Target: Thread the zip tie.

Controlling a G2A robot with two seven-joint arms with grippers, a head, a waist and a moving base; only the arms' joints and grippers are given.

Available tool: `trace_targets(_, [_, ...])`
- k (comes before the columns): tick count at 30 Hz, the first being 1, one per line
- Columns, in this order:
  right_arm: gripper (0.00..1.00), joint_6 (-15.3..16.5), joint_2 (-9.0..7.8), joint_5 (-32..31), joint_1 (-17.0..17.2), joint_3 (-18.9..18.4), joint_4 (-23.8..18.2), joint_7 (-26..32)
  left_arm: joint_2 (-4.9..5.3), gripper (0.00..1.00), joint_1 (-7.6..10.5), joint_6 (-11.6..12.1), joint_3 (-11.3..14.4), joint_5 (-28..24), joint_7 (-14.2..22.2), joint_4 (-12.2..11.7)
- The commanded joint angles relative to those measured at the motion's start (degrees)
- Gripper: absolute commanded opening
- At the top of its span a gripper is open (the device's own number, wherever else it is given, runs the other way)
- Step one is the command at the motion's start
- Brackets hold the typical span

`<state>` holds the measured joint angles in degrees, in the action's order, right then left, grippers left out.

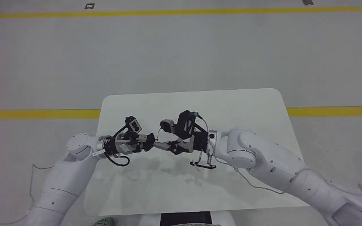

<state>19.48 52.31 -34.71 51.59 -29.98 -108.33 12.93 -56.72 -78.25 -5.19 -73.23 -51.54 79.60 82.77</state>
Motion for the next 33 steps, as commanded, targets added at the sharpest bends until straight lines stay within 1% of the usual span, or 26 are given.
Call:
trace_targets(1, [1.0,0.0,-0.29,-0.5,0.5,-0.6,-0.3,-0.1,0.0,0.0,0.0,0.0,0.0,0.0,0.0,0.0])
trace_targets(4, [1.0,0.0,-1.02,-1.6,1.8,-1.9,-0.6,-0.3,0.0,0.0,0.0,0.0,0.0,0.0,0.0,0.0])
trace_targets(6, [1.0,0.0,-1.73,-3.3,2.7,-3.1,-0.2,1.3,0.0,0.0,0.0,0.0,0.0,0.0,0.0,0.0])
trace_targets(8, [1.0,0.0,-2.24,-3.2,3.6,-4.2,-0.8,2.1,0.0,0.0,0.0,0.0,0.0,0.0,0.0,0.0])
trace_targets(20, [1.0,0.0,-2.34,-3.2,3.7,-4.5,-0.7,2.3,0.0,0.0,0.0,0.0,0.0,0.0,0.0,0.0])
trace_targets(21, [1.0,0.0,-2.34,-3.2,3.7,-4.5,-0.7,2.3,-0.06,0.0,-0.12,-0.1,0.1,-0.4,-0.9,0.1])
trace_targets(22, [1.0,-0.2,-2.33,-3.3,3.8,-4.6,-0.6,2.2,-0.19,0.0,-0.42,-0.8,0.4,-2.1,-1.7,0.1])
trace_targets(23, [1.0,-1.0,-2.29,-3.5,4.6,-5.2,-0.5,0.6,-0.31,0.0,-0.57,-1.8,0.5,-4.5,-1.6,0.0])
trace_targets(25, [1.0,-1.2,-2.36,-4.6,5.7,-6.0,-0.6,-1.2,-0.39,0.0,-0.65,-2.3,0.3,-7.0,-1.7,-0.6])
trace_targets(29, [1.0,-3.4,-2.56,-11.5,8.2,-7.7,-1.5,-4.9,-0.68,0.0,-0.71,-3.7,0.4,-12.2,-1.1,-1.8])
trace_targets(30, [1.0,-4.3,-2.54,-14.0,9.0,-7.9,-1.7,-6.0,-0.83,0.0,-0.71,-4.4,0.7,-14.3,-0.7,-2.3])
trace_targets(31, [1.0,-5.2,-2.48,-15.5,9.5,-8.1,-1.8,-7.0,-0.93,0.0,-0.63,-4.6,0.8,-15.4,-0.5,-2.6])
trace_targets(33, [1.0,-8.5,-2.28,-21.1,10.5,-8.4,-1.9,-9.4,-1.24,0.0,-0.48,-5.3,1.2,-18.6,-0.5,-3.4])
